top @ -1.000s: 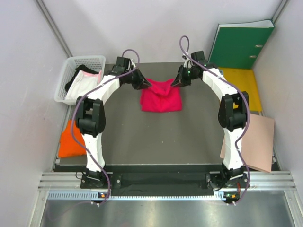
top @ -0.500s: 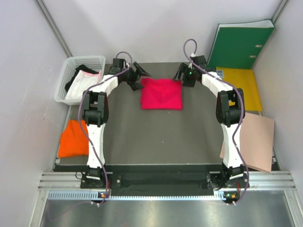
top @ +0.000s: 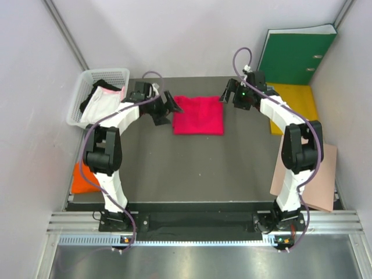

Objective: Fold and stack the t-shirts
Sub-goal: Fold the long partially folded tshirt into a neat square, then put the neatly folded tshirt into the corner of the board with the left arm

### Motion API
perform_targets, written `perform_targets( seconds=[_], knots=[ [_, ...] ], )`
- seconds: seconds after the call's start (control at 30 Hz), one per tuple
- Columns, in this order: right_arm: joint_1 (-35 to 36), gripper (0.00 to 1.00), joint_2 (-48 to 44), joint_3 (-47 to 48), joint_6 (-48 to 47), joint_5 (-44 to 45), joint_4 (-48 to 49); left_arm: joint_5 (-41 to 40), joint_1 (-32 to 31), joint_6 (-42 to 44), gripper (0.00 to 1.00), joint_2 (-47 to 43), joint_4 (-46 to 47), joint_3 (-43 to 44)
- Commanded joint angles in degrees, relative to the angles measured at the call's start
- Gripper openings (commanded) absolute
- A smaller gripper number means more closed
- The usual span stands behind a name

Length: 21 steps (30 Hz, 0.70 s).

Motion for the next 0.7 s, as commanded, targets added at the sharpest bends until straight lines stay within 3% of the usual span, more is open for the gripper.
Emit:
perform_targets(
  seconds=[0.0,0.17,0.37,0.53,0.67],
  knots=[
    [-0.5,0.91,-3.8,-5.4,-1.7,-3.0,-0.7,-6.9,-1.6,4.6,0.99,-4.3,-3.5,-9.3],
    [-0.5,0.91,-5.8,-11.3,-2.1,-4.4,-0.5,-9.9,-2.0,3.7,0.99,-0.6,-2.9,-10.1],
    [-0.5,0.91,-7.5,-12.9,-3.0,-6.4,-2.4,-12.1,-3.3,4.1,0.99,5.8,-4.8,-2.9],
    [-0.2,0.91,-9.7,-11.9,-5.5,-7.6,-5.2,-16.4,-3.0,6.3,0.99,5.6,-9.5,1.2],
    [-0.2,0.91,-10.0,-12.5,-7.0,-7.7,-6.8,-16.8,-2.8,6.1,0.99,6.6,-8.1,2.9]
  ],
)
